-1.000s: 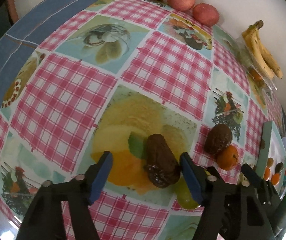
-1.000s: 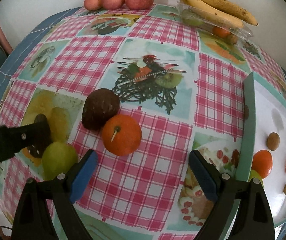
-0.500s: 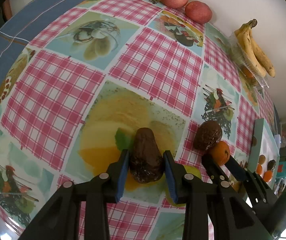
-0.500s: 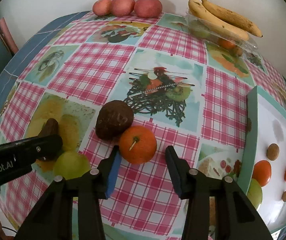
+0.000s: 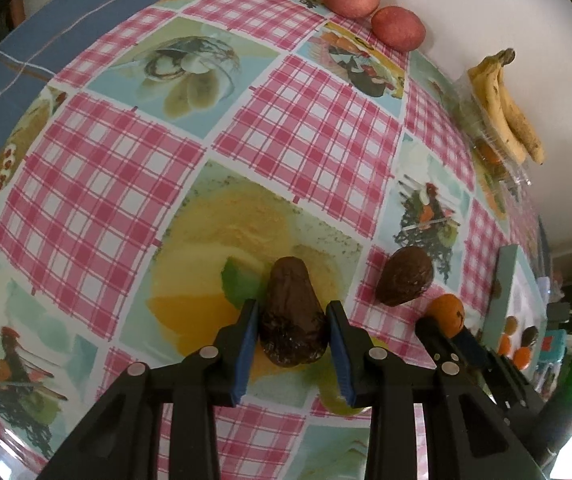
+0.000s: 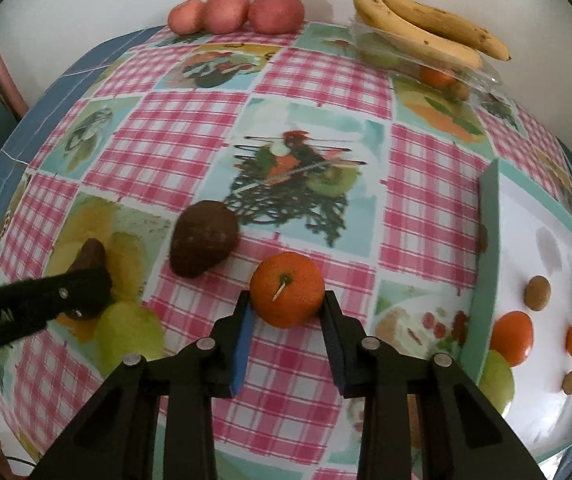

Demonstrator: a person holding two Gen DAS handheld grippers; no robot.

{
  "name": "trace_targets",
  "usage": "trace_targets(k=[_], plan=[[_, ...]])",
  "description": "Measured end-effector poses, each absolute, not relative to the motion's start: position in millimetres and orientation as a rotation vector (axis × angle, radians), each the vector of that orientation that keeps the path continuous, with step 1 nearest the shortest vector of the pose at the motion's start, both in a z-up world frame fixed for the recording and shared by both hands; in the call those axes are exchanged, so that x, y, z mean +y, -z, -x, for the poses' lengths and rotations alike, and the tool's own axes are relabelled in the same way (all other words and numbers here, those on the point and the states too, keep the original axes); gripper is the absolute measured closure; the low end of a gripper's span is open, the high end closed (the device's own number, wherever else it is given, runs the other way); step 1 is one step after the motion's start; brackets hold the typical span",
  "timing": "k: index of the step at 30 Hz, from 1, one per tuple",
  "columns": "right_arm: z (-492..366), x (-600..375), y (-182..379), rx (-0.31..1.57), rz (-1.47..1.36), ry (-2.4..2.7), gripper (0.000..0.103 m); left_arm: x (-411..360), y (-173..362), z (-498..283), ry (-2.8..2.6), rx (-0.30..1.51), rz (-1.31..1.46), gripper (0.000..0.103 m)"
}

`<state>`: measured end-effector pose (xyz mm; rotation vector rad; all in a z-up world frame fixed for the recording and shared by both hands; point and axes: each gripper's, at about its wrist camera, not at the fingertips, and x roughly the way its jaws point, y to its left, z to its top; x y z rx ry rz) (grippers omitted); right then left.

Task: Organize fruits
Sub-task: 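Grasp the dark wrinkled fruit with the left tool while the right tool grasps a tangerine, then carry both fruits into the white tray and open both tools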

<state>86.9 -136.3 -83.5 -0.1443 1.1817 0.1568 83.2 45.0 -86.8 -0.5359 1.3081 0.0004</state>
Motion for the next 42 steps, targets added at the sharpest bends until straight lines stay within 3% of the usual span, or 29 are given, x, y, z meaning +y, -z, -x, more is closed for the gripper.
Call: trace_targets(k=[12, 24, 42], plan=[[-88, -169, 56, 1.136, 0.104, -0.051, 0.069, 43, 39, -86, 0.01, 1.129, 0.509, 0.067], [-79, -210, 23, 1.131, -0.045, 0.034, 0.069, 31, 27, -81, 0.025, 1.081, 0.499, 0.067], [-55, -352, 14, 1.127, -0.249, 0.33, 0.068, -87, 16, -67, 0.26, 1.116, 0.253, 0.067]])
